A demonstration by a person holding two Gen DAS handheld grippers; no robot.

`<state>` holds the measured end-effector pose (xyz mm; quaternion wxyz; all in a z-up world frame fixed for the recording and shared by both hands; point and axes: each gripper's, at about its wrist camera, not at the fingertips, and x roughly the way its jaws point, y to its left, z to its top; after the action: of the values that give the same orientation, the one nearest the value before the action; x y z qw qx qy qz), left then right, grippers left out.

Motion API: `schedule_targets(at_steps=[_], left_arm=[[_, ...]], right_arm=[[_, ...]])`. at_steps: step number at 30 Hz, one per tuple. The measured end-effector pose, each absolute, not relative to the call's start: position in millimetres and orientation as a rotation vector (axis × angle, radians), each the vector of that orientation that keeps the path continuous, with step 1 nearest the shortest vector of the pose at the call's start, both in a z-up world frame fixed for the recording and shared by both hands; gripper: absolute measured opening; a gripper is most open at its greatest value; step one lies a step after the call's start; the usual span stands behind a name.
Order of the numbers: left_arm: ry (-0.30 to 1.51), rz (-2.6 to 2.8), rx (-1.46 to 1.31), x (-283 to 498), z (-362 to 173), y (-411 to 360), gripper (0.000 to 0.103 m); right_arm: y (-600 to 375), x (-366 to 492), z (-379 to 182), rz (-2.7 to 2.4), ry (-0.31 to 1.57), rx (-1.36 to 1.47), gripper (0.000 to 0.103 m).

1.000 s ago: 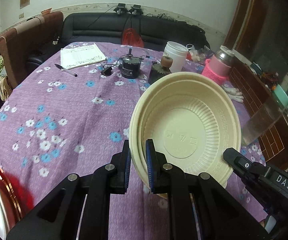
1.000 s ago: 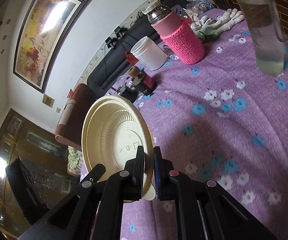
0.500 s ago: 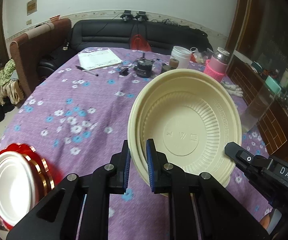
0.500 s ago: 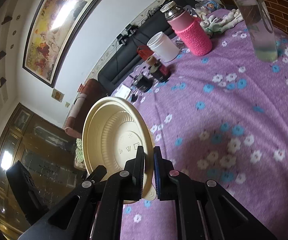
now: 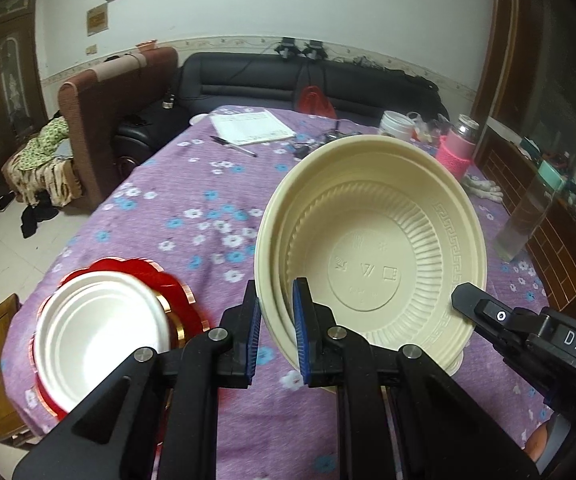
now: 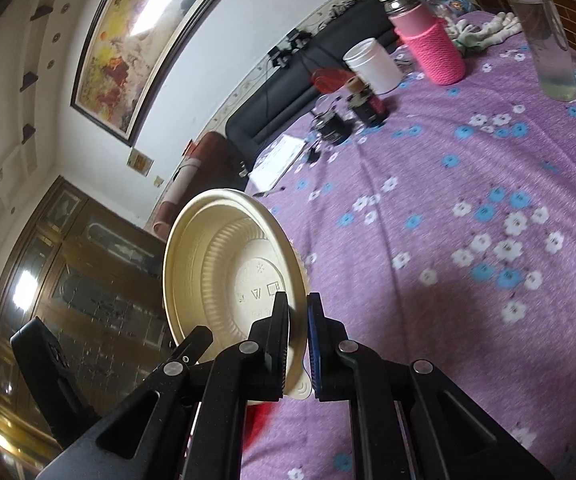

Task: Organize plates and bowls
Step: 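Carry the beige bowl with both grippers toward the red plate stack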

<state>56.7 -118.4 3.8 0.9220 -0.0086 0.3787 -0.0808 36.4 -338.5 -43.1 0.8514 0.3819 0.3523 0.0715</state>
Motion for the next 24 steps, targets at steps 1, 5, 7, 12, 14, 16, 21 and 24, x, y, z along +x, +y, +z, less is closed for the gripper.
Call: schedule_targets(at_steps=[1,5,7,12,14,16,21,24], left_arm=[[0.775,-0.159,-0.021,54.9,4.0,-112.7,0.014],[0.766,-0.134,-0.042,49.6,4.2,-90.2,0.014],[0.761,-0.116,-0.048,48.2,3.4,-78.1,0.014],[0.763,-0.079,-0.069,48.0,-0.6,-50.9,0.014],[0.762,-0.061,-0.078,48.2,-1.6,-39.1,0.014],[0.76,-0.04,-0.083,48.6,-2.8,-27.9,0.014],[0.766,0.005,-0.1,48.5,-9.0,-1.1,0.014],[0.772,0.027,-0.107,50.0,-13.4,12.3,0.014]], right_arm=[[-333.9,35.6,-42.6,0.156,0.744,0.798,0.008],[-310.6,33.7,-37.5,0.186,0.748,0.772,0.008],[-298.9,33.1,-35.8,0.199,0.751,0.759,0.008],[-268.9,37.2,-35.8,0.233,0.771,0.733,0.008],[-254.1,40.5,-35.8,0.249,0.785,0.72,0.008],[-241.7,43.7,-35.7,0.264,0.795,0.709,0.008],[-211.1,52.0,-38.1,0.3,0.821,0.682,0.008],[-193.5,56.0,-42.8,0.323,0.843,0.674,0.008]])
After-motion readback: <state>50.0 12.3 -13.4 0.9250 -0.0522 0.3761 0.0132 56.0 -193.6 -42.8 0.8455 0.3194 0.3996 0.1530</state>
